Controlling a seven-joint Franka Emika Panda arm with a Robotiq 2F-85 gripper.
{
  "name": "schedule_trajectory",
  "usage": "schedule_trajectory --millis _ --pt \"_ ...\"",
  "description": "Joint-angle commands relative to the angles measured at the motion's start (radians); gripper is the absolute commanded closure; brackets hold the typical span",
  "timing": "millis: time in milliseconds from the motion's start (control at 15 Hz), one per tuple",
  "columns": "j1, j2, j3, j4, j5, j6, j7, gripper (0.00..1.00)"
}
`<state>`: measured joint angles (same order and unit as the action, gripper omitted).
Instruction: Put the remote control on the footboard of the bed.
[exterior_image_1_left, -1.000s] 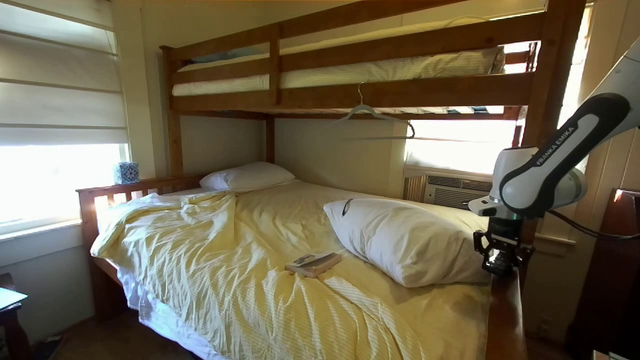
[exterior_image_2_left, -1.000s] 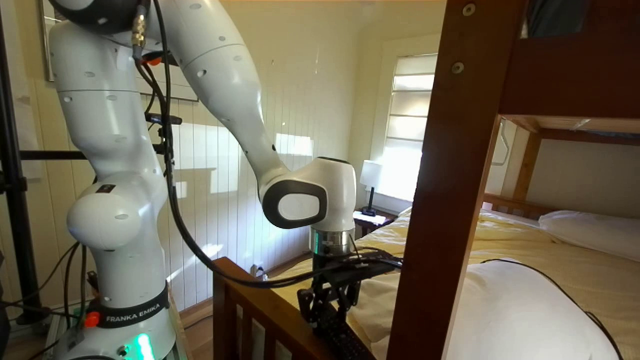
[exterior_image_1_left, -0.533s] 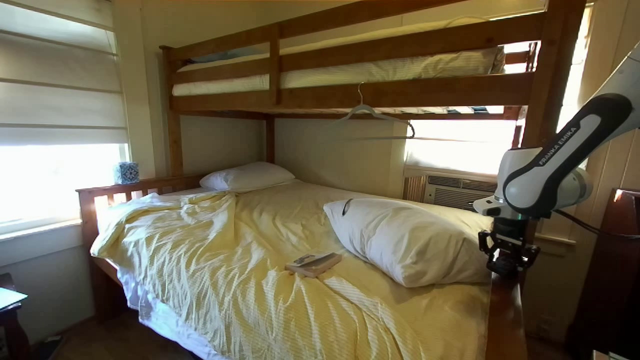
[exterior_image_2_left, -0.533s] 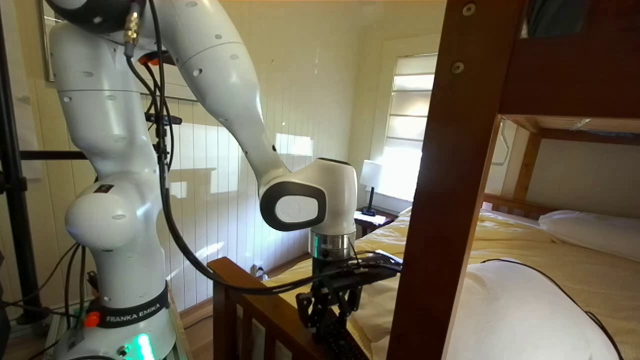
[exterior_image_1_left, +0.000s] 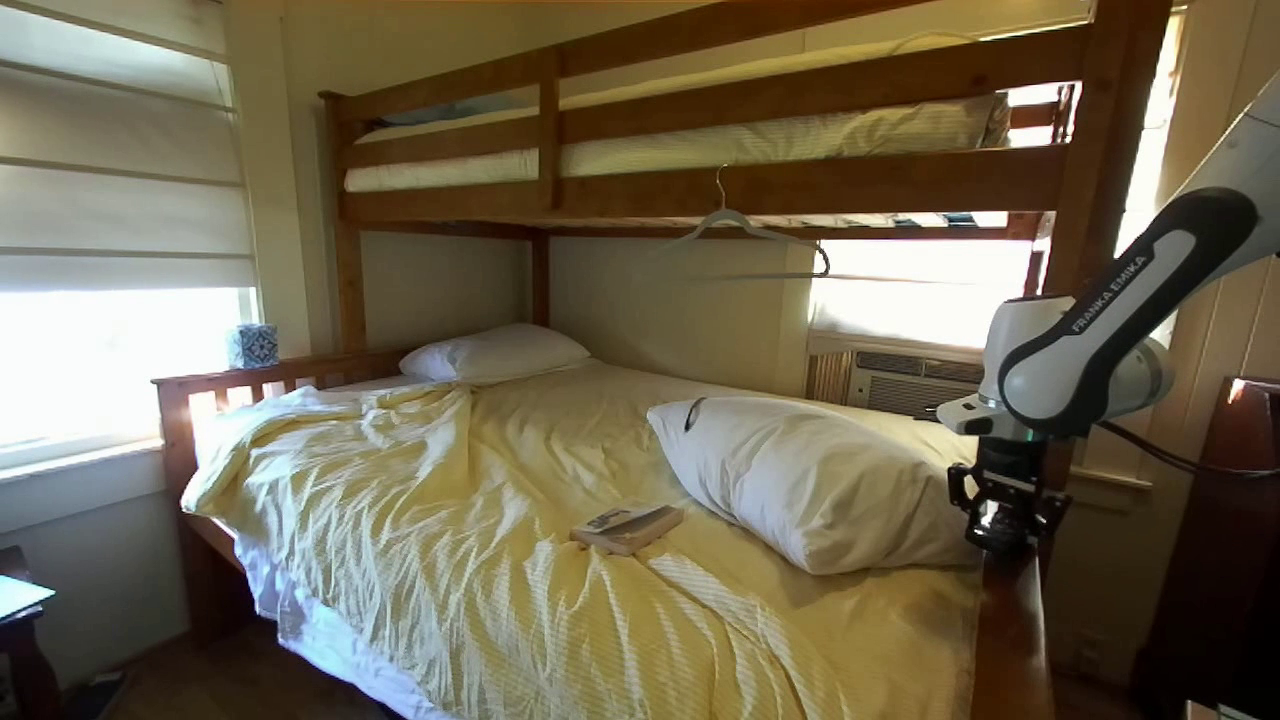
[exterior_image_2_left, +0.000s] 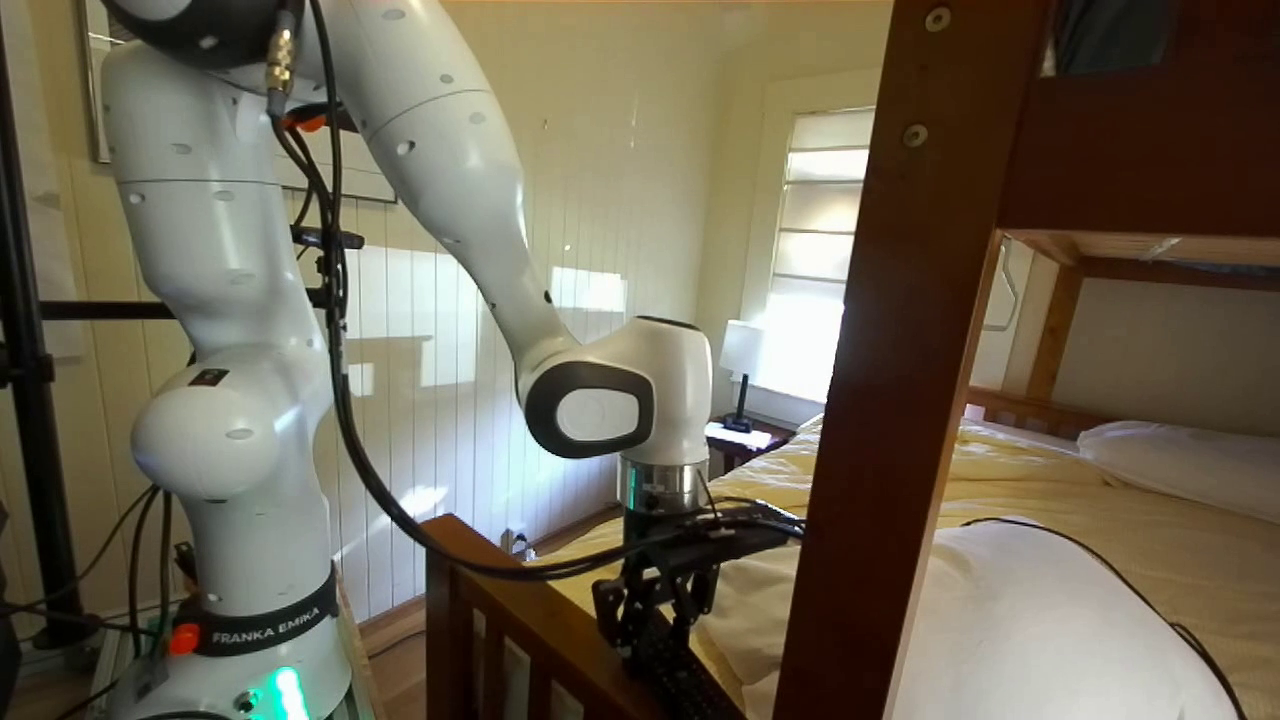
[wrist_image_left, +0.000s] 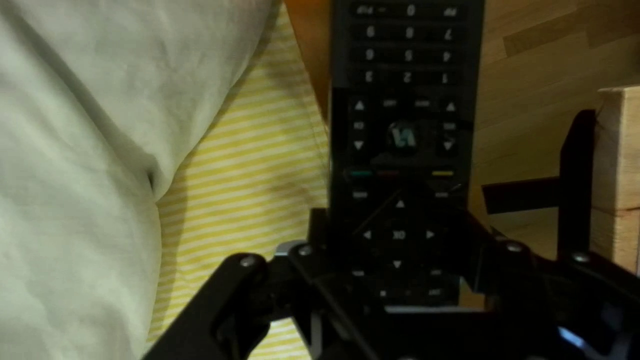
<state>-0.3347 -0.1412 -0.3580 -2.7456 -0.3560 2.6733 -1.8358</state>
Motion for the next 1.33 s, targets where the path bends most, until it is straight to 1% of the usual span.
schedule_trajectory --millis 0,267,333,400,467,533,600,733,800,1133,1267 --pt "0.002 -0.004 0.011 0.000 -0.010 -0.019 0.012 0.64" --pt "0.003 -0.005 0.011 0.000 -0.003 -0.027 0.007 0.64" --pt "0.003 -0.006 0.010 0.000 -0.002 -0.030 0.006 0.42" --pt "0.003 -0.005 0.010 0.000 -0.002 -0.031 0.005 0.34" --pt "0.003 -0.006 0.010 0.000 -0.003 -0.032 0.006 0.31" --pt "0.003 -0.006 0.010 0.000 -0.003 -0.033 0.005 0.22" --pt "0.003 -0.006 0.010 0.000 -0.003 -0.034 0.005 0.21" --pt "0.002 -0.007 0.010 0.000 -0.003 -0.036 0.004 0.03" --pt "-0.002 -0.012 0.010 0.000 -0.013 -0.038 0.009 0.00" --pt "-0.001 -0.070 0.031 0.003 -0.054 -0.060 0.024 0.00" --pt "0.010 -0.105 0.049 0.003 -0.066 -0.069 0.009 0.00"
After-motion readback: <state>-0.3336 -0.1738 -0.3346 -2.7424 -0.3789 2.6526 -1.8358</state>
